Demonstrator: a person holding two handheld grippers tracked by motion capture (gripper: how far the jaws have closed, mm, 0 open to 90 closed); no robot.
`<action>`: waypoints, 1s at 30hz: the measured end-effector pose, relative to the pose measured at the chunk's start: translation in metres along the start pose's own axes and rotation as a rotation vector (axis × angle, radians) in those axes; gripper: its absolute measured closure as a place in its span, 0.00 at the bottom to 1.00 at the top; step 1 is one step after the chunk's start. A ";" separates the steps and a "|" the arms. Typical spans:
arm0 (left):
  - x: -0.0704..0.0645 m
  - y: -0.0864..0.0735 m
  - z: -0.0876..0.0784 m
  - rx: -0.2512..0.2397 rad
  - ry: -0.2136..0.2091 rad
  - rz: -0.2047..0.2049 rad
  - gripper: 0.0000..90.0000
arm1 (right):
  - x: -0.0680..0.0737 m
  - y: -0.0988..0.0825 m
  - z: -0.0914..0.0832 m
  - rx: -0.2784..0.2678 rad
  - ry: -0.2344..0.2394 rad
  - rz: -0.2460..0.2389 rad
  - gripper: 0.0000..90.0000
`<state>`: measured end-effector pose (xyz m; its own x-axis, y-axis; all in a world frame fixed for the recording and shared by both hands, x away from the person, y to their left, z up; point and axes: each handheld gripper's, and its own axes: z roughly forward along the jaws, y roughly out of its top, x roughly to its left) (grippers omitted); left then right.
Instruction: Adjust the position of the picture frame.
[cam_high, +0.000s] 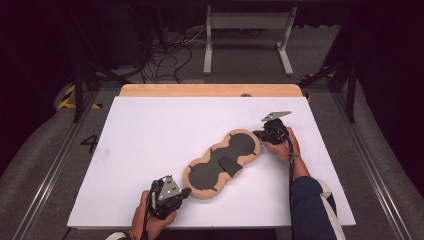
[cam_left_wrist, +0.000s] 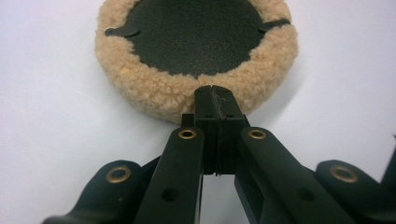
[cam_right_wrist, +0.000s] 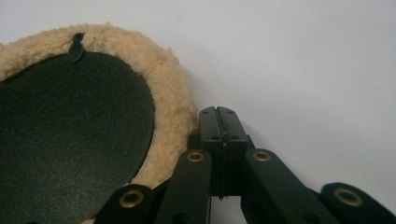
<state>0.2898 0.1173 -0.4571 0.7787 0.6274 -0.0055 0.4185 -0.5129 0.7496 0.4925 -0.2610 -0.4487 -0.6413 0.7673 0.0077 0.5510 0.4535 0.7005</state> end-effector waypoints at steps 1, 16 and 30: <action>0.001 0.001 0.001 -0.002 0.007 -0.002 1.00 | 0.000 -0.002 -0.002 -0.003 -0.003 0.005 1.00; 0.022 0.012 0.007 0.013 0.071 -0.021 1.00 | 0.010 -0.028 -0.027 -0.004 -0.089 0.050 1.00; 0.064 0.014 0.015 -0.009 0.089 -0.048 0.98 | 0.028 -0.052 -0.047 -0.030 -0.112 0.096 1.00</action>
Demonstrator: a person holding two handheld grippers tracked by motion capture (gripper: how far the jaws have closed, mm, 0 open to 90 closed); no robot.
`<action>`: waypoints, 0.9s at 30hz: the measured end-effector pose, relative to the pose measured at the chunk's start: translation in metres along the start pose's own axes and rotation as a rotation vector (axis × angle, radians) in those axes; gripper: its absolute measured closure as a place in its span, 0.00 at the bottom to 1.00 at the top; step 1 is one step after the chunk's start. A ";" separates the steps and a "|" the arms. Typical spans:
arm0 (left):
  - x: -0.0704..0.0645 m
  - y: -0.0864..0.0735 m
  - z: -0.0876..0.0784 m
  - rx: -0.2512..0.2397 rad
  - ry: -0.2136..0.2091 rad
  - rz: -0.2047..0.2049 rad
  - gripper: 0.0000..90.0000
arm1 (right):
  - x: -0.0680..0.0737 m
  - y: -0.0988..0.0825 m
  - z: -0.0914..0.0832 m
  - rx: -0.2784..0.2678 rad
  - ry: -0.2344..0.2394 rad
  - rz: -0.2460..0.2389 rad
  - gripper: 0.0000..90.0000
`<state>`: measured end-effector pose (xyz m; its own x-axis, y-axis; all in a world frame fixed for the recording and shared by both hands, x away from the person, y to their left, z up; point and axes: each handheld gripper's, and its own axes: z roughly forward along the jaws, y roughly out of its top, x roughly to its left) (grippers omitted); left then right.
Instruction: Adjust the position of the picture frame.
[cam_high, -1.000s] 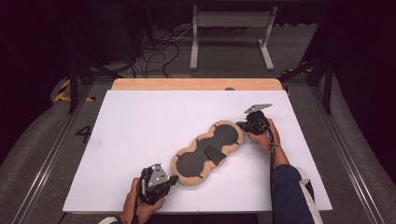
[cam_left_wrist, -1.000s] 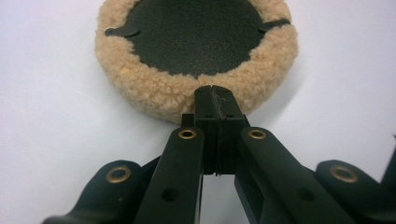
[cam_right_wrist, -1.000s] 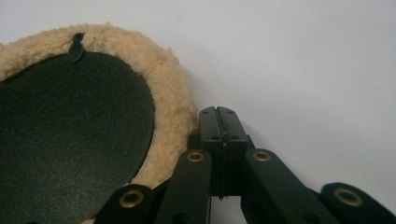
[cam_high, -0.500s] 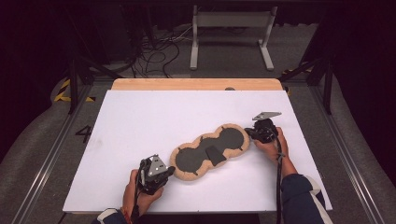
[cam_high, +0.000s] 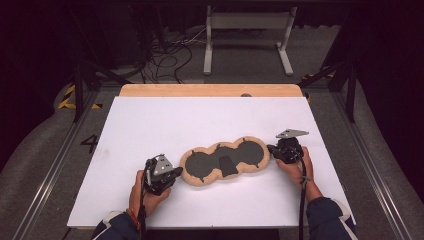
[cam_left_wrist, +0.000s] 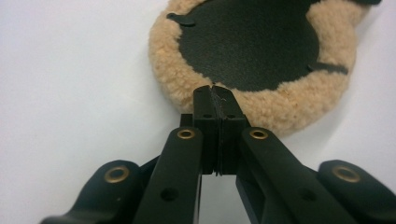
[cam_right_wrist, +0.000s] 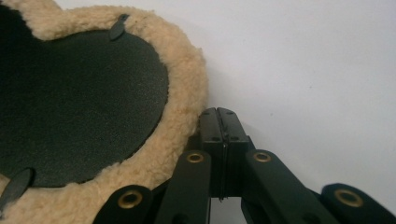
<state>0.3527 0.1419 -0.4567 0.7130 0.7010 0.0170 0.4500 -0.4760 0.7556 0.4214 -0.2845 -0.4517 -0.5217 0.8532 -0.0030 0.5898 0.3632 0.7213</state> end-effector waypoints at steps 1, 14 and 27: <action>0.000 0.000 0.000 0.000 0.000 0.000 0.98 | 0.002 -0.002 -0.001 -0.005 0.001 0.001 1.00; 0.028 -0.004 0.013 0.029 -0.004 -0.067 0.98 | 0.024 -0.016 -0.013 -0.021 -0.016 -0.053 1.00; -0.003 -0.029 -0.017 0.046 -0.104 0.019 0.86 | 0.024 -0.022 -0.018 -0.021 -0.002 -0.102 0.99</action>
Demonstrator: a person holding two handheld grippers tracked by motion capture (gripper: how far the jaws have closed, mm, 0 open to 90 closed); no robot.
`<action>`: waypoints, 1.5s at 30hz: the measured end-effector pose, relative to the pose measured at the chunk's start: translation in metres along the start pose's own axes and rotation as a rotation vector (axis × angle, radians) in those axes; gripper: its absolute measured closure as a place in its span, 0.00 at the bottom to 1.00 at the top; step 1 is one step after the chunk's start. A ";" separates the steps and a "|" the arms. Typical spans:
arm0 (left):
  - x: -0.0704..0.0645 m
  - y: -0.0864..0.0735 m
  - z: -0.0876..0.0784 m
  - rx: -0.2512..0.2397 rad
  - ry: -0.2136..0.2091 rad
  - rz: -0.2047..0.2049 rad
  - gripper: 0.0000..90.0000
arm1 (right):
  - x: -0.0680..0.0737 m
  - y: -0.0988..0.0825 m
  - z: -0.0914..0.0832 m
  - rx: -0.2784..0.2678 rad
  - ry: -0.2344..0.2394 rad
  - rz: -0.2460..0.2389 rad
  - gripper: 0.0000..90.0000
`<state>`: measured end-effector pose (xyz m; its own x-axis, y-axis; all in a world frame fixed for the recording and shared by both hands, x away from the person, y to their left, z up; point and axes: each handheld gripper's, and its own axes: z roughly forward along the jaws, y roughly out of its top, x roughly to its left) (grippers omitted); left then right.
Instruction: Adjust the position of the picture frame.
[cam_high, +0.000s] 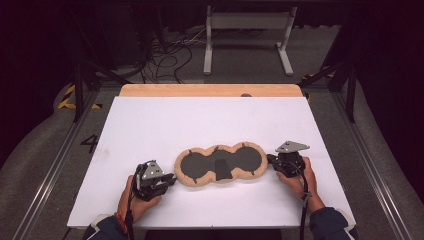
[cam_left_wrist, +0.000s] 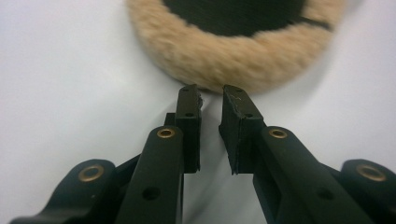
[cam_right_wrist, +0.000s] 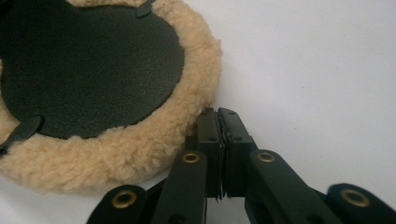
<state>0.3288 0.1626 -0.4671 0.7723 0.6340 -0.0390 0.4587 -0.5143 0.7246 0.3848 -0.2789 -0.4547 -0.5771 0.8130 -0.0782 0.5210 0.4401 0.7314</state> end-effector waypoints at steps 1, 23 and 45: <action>-0.003 -0.001 -0.001 0.003 -0.007 0.003 0.86 | 0.000 0.000 0.000 -0.001 0.001 0.000 1.00; 0.017 0.018 0.016 0.002 -0.008 -0.018 0.86 | 0.011 -0.009 -0.014 0.023 0.047 0.006 1.00; 0.063 -0.014 -0.020 -0.096 0.050 0.011 0.43 | 0.012 -0.002 -0.036 -0.073 0.091 0.043 0.79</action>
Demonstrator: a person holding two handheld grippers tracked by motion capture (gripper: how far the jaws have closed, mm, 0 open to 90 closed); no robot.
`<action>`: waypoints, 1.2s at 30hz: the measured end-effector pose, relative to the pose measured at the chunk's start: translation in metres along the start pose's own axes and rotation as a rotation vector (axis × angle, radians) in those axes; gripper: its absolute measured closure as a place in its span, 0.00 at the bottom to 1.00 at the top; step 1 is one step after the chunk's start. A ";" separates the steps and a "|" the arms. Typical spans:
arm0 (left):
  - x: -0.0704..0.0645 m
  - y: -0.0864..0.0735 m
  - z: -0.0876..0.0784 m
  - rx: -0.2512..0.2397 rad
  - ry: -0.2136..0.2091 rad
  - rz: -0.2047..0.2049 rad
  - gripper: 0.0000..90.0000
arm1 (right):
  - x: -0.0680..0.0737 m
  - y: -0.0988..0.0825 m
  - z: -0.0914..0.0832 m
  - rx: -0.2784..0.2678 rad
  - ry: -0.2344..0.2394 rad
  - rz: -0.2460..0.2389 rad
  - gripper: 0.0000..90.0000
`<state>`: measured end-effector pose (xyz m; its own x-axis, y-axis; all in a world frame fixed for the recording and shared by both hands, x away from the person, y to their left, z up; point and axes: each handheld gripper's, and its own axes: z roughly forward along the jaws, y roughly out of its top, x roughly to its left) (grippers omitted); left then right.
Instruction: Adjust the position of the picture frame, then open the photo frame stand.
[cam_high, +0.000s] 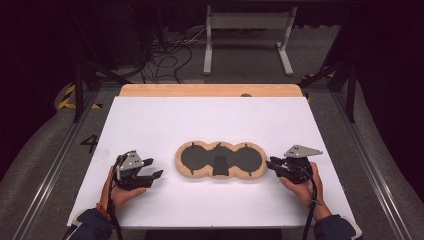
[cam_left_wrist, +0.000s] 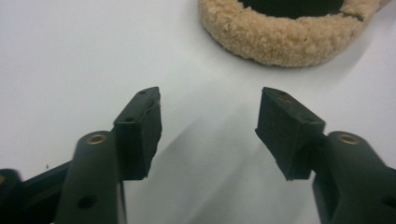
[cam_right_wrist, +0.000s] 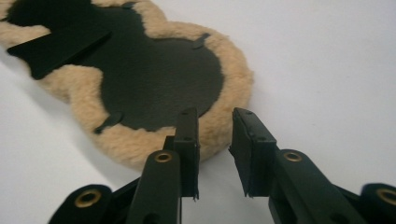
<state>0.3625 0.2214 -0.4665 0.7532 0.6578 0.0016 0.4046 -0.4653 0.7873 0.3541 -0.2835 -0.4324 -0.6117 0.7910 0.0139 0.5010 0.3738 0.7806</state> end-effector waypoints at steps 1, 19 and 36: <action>0.000 -0.001 -0.001 -0.003 0.003 -0.002 0.40 | 0.002 0.000 -0.001 -0.001 0.011 -0.002 0.78; -0.008 -0.018 -0.023 -0.046 0.012 -0.042 0.20 | 0.046 0.021 0.007 -0.025 0.251 0.003 0.82; -0.013 -0.013 -0.023 -0.044 0.055 -0.010 0.19 | 0.077 0.025 0.043 0.095 0.401 -0.022 0.76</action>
<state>0.3359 0.2324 -0.4626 0.7188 0.6947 0.0264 0.3883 -0.4327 0.8136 0.3458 -0.1930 -0.4388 -0.8039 0.5374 0.2549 0.5278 0.4469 0.7223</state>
